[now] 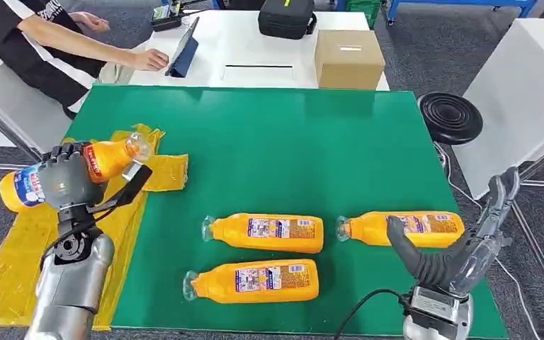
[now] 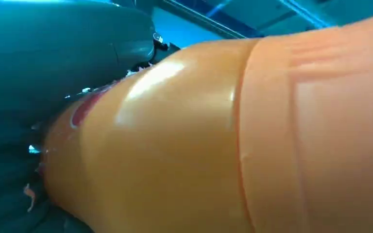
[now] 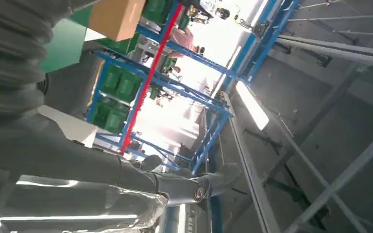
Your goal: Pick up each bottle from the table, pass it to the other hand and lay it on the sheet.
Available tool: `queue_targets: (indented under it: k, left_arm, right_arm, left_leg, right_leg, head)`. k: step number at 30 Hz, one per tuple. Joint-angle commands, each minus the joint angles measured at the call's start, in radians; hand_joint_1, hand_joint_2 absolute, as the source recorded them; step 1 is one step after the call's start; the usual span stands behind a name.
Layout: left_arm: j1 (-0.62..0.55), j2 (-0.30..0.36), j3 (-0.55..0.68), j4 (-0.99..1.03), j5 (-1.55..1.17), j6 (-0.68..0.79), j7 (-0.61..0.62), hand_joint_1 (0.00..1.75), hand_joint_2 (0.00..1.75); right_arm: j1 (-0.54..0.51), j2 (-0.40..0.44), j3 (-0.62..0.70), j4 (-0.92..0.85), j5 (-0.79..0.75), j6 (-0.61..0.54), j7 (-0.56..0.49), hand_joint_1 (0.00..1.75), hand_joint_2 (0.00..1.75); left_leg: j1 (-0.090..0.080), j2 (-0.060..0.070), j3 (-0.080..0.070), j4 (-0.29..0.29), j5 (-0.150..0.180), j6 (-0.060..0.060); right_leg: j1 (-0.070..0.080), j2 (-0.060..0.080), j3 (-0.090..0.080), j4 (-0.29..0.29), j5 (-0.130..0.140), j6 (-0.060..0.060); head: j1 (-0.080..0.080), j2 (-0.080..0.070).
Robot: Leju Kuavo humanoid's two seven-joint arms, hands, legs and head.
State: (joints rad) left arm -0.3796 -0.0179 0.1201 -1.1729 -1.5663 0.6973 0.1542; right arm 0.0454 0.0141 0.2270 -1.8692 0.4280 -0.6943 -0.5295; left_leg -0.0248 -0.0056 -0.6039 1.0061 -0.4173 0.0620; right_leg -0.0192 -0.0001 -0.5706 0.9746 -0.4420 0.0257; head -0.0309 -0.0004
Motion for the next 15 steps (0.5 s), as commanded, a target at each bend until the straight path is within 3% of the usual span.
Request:
queue_targets:
  k: [1, 15]
  left_arm:
    - [-0.077, 0.064, -0.118, 0.229, 0.024, 0.001, -0.017, 1.75, 1.75]
    - [-0.069, 0.035, -0.074, 0.263, 0.060, 0.001, -0.060, 1.75, 1.75]
  right_arm:
    - [-0.006, 0.017, -0.032, 0.037, 0.011, -0.002, 0.030, 0.00, 1.75]
    - [-0.001, 0.027, -0.040, 0.044, 0.025, 0.019, 0.058, 0.00, 1.75]
  left_leg:
    - [0.001, -0.001, 0.003, -0.002, 0.001, -0.005]
    - [0.000, 0.000, 0.003, -0.002, 0.001, -0.006]
  right_leg:
    - [0.001, -0.002, 0.004, -0.002, 0.001, -0.002]
    - [0.001, 0.000, 0.004, -0.003, 0.001, -0.003]
  head:
    - [0.000, 0.000]
    - [0.001, 0.000]
